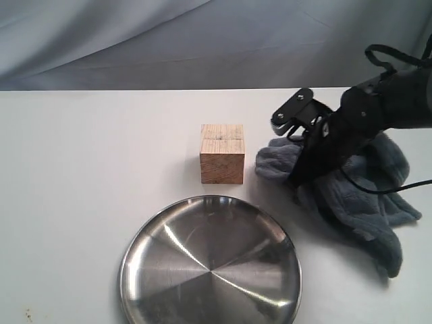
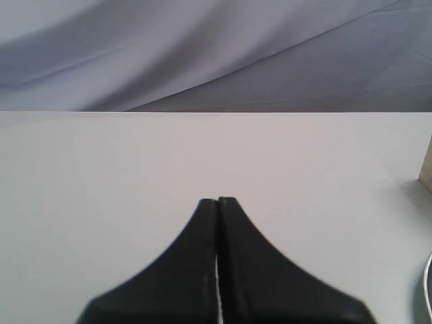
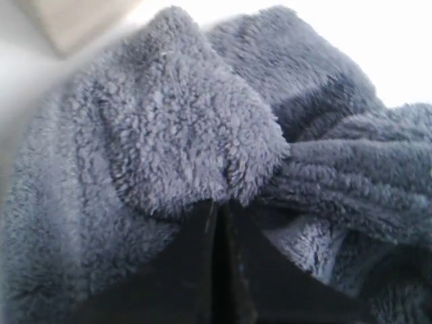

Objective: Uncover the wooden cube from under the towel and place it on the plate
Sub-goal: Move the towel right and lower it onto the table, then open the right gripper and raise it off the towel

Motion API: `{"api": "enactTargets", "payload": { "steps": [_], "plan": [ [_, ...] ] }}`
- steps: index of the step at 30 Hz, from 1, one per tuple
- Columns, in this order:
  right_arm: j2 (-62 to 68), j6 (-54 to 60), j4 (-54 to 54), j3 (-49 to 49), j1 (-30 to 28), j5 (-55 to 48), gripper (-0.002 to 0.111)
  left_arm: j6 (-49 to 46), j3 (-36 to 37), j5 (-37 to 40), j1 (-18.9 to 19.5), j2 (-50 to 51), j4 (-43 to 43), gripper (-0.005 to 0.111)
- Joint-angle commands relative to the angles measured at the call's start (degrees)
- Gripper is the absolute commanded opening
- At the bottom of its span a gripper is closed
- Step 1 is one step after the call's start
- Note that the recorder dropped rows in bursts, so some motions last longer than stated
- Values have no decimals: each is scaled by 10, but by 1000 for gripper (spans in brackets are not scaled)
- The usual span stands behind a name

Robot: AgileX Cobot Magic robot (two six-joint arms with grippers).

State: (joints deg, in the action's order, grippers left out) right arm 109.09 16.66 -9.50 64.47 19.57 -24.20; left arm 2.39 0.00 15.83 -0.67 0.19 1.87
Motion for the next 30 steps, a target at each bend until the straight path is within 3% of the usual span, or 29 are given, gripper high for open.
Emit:
{"api": "enactTargets", "payload": {
  "steps": [1,7,16,23,26,27,30],
  "plan": [
    [-2,-47,-38,0,-55,-46,0,1,0,-6,-3,-2,1,0],
    [-2,-11,41,0,-76,-47,0,1,0,-6,-3,-2,1,0],
    [-7,263,343,0,-49,-39,0,1,0,-6,-3,-2,1,0],
    [-86,288,393,0,-46,-49,0,1,0,-6,-3,-2,1,0],
    [-95,288,391,0,-46,-73,13,1,0,-6,-3,-2,1,0],
    [-95,288,386,0,-46,-90,25,1,0,-6,-3,-2,1,0],
    [-95,288,378,0,-46,-130,43,1,0,-6,-3,-2,1,0]
  ]
}}
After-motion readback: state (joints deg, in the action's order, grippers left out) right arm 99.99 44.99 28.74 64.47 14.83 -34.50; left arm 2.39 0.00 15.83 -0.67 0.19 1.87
